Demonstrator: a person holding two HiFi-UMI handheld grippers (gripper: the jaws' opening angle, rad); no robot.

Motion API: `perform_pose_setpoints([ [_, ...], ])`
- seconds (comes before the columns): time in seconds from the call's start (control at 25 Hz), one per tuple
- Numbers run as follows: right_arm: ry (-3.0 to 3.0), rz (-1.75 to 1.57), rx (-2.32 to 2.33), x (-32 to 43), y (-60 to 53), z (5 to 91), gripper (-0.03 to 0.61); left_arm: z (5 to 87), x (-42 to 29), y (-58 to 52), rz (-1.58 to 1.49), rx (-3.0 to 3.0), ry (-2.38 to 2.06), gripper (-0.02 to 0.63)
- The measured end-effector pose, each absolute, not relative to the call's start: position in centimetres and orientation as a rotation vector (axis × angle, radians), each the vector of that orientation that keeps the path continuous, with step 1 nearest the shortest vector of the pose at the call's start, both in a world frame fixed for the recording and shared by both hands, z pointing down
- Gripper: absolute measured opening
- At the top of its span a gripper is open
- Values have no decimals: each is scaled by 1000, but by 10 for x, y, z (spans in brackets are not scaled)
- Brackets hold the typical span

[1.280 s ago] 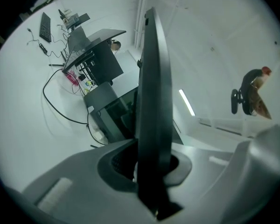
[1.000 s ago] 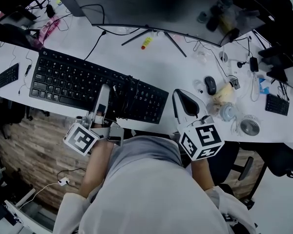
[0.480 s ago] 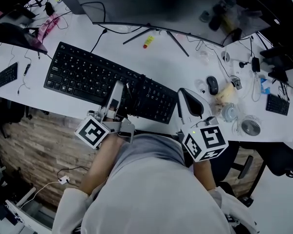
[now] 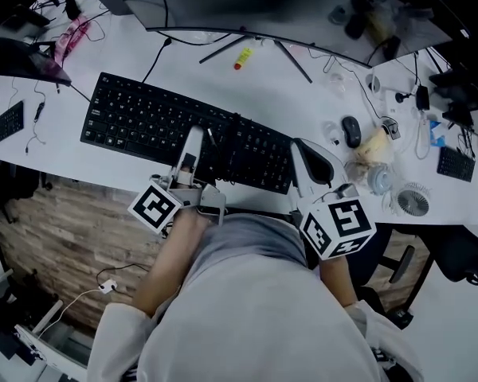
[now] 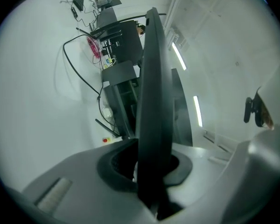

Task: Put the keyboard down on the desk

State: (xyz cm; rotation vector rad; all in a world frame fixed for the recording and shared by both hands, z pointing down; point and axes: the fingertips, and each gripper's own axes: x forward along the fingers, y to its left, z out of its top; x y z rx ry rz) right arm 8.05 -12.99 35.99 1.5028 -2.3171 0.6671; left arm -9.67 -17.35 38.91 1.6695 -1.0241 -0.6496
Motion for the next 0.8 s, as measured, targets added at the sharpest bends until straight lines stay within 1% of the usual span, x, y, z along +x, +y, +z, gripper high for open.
perform_pose_setpoints([
  [0.8, -2326, 682, 1439, 66, -135, 368, -5, 444, -96, -182, -660, 1523, -1039, 0],
])
